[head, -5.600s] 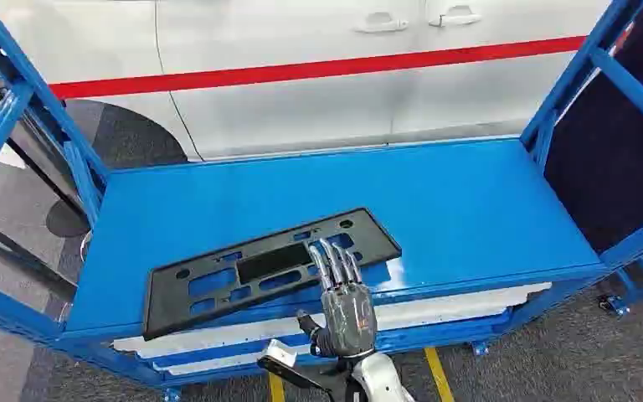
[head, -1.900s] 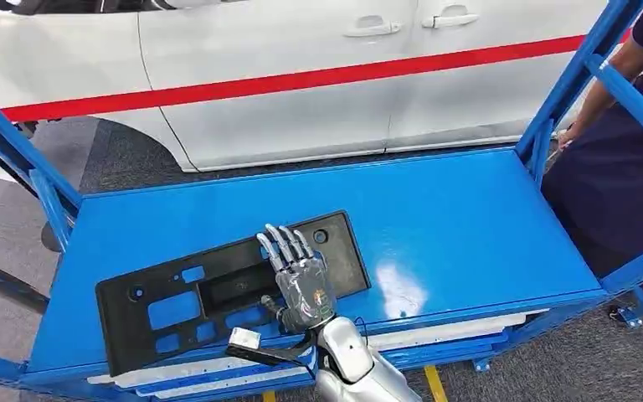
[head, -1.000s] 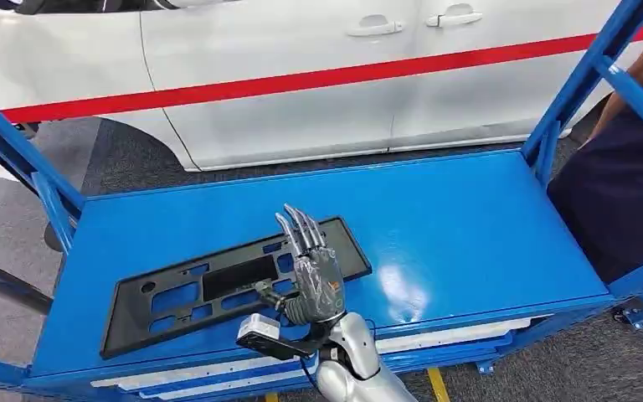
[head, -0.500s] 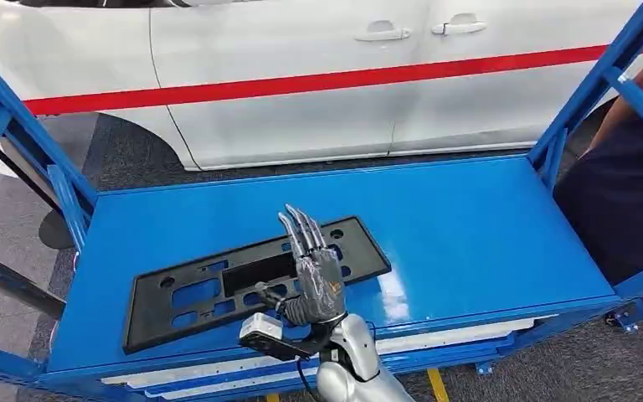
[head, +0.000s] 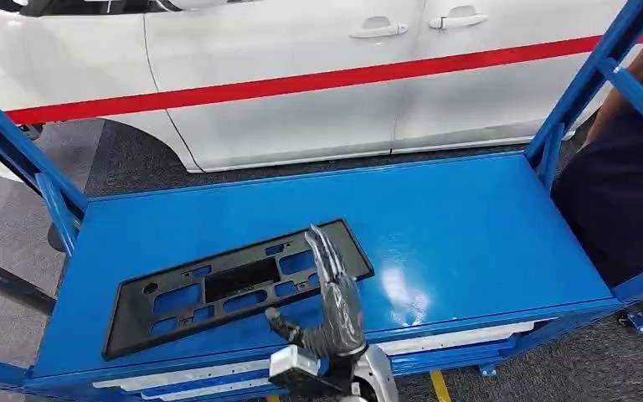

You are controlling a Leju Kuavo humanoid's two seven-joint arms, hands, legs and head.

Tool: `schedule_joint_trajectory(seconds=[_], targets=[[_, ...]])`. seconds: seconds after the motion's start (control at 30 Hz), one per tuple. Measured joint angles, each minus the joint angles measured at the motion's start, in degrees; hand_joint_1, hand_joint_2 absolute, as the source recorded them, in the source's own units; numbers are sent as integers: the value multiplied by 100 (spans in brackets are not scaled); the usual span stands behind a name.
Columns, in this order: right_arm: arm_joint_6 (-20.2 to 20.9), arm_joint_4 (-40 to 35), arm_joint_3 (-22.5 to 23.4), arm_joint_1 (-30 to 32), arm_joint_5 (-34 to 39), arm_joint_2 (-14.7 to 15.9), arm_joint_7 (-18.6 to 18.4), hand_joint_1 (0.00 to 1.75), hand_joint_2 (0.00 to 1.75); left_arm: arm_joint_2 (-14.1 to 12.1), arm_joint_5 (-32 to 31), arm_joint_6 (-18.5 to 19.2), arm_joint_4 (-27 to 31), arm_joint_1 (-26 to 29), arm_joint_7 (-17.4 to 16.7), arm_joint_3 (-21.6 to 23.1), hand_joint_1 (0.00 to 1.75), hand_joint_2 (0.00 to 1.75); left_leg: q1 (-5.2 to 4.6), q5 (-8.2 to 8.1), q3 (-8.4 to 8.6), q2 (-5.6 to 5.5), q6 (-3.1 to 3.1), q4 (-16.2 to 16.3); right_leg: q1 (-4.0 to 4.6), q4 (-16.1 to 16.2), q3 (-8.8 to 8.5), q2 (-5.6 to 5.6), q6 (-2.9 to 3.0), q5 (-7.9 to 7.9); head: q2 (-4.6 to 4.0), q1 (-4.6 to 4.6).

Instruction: Take the parts from the cabinet and place them on the table.

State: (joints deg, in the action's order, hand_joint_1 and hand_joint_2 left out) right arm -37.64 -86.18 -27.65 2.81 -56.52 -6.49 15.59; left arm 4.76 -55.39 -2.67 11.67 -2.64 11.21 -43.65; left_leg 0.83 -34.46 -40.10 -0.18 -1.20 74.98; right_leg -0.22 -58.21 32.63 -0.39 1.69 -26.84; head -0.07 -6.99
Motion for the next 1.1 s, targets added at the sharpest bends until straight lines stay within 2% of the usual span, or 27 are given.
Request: schedule_joint_trajectory(seconds=[0.03,0.1,0.13,0.17,0.2,0.27,0.3,0.33,0.37,0.43,0.47,0.5,0.53,0.57,0.6,0.63,0.67,0.77,0.83,0.87,0.93,0.97,1.0,1.03,1.07,1.1], targets=[[-2,-28,33,101,-19,61,48,0,175,0,-4,0,-2,25,7,-11,0,0,2,203,128,0,8,-247,0,-17,1,16,-2,-9,0,0],[-4,-48,74,177,-46,89,83,0,175,0,-20,0,0,34,13,-24,0,0,1,705,622,0,46,-1208,0,-53,-8,52,-22,-38,0,2],[-4,-52,85,202,-74,96,85,0,175,-2,-26,0,0,19,20,-35,0,0,-6,729,788,0,86,-1587,0,-60,-18,54,-42,-51,0,0],[-4,-50,112,233,-116,107,85,0,175,-2,-37,0,0,-6,24,-50,0,0,-55,675,831,-3,113,-1662,40,-73,-3,50,-81,-58,0,0],[-4,-48,127,253,-153,120,78,0,175,0,-50,0,0,-17,26,-70,0,0,-55,696,834,-12,151,-1650,24,-69,8,50,-112,-46,0,0],[-9,-35,150,285,-205,126,13,0,175,0,-83,-2,0,-7,31,-107,0,0,-74,703,827,-19,188,-1658,10,-45,-3,54,-163,-29,0,0],[-9,-30,175,306,-231,126,8,0,175,2,-85,-2,0,-6,22,-118,0,0,-23,748,856,-16,250,-1735,41,-63,-2,58,-205,-47,0,-2],[-9,-24,201,335,-249,126,11,0,175,13,-87,-2,0,-1,11,-120,0,0,-17,771,871,8,283,-1760,8,-155,18,60,-231,-127,0,-2],[-9,-22,216,352,-273,126,13,0,175,15,-94,-2,0,-2,7,-120,0,0,-17,780,864,12,318,-1762,5,-409,142,50,-257,-321,0,-9],[-9,24,275,384,-444,126,24,0,175,18,-133,-2,0,-2,4,-136,0,0,-24,776,847,14,344,-1757,-17,-1316,570,50,-289,-775,0,-2],[-9,70,319,394,-591,122,30,0,175,18,-153,0,0,0,4,-151,0,0,-24,774,841,18,346,-1752,-18,-1660,739,50,-301,-882,0,-7],[-9,120,373,407,-735,105,39,0,175,18,-177,0,0,0,4,-162,0,0,-24,773,841,17,346,-1745,-23,-1776,801,49,-311,-851,0,-2],[-9,171,435,414,-868,69,57,0,175,20,-208,2,0,0,4,-166,0,0,-23,768,844,14,343,-1739,-34,-1623,733,47,-312,-687,0,-7],[-9,225,492,413,-1006,26,87,0,175,24,-225,9,0,-2,4,-168,0,0,-23,760,849,10,336,-1727,-46,-1270,562,45,-305,-454,0,-4],[-9,269,546,410,-1119,-24,109,0,175,33,-238,13,0,-3,4,-168,0,0,-23,743,858,4,314,-1706,-54,-692,274,43,-287,-164,0,-4],[-9,295,579,409,-1163,-53,116,0,175,44,-256,18,0,-3,7,-168,0,0,-23,725,857,0,288,-1685,-54,-259,57,43,-258,-15,0,-4],[-9,326,601,405,-1176,-70,118,0,175,46,-262,20,0,-5,7,-171,0,0,-49,705,839,-2,256,-1658,-31,-138,11,45,-237,-109,0,-4],[-9,385,669,421,-1182,-116,118,0,175,46,-273,22,0,-8,9,-173,0,0,-41,706,832,-2,164,-1666,6,-126,43,60,-166,-83,0,-2],[-9,413,695,424,-1185,-149,120,0,175,50,-275,24,0,-12,9,-173,0,0,-14,630,822,4,89,-1592,-44,-45,-7,42,-83,-36,0,-4],[-9,420,704,420,-1185,-153,122,0,175,61,-275,26,0,-14,11,-173,0,0,-19,473,739,3,65,-1395,-47,-39,-11,42,-49,-38,0,0],[-9,450,719,420,-1187,-162,122,0,175,59,-275,26,0,-15,11,-175,0,0,-4,10,339,3,16,-519,-41,-41,-4,26,-22,-38,0,-2],[-9,461,730,421,-1207,-164,122,0,175,59,-278,26,0,-11,11,-177,0,0,-5,-122,163,3,1,-150,-38,-44,0,25,-20,-39,0,0],[-9,483,745,421,-1269,-169,120,0,175,59,-282,31,0,-1,11,-181,0,0,-4,-129,53,3,-9,69,-38,-48,-1,26,-20,-40,0,-2],[-9,494,756,420,-1294,-177,115,0,175,61,-286,35,0,7,11,-184,0,0,-4,4,90,3,-8,-23,-38,-49,-8,30,-20,-41,0,0],[-9,503,774,420,-1322,-184,100,0,175,61,-289,35,0,8,11,-186,0,0,-4,219,231,3,0,-335,-38,-54,-15,33,-20,-47,0,-2],[-9,509,787,417,-1360,-197,96,0,175,59,-295,35,0,3,11,-186,0,0,-4,537,511,4,19,-923,-38,-57,-33,38,-34,-57,0,0]])
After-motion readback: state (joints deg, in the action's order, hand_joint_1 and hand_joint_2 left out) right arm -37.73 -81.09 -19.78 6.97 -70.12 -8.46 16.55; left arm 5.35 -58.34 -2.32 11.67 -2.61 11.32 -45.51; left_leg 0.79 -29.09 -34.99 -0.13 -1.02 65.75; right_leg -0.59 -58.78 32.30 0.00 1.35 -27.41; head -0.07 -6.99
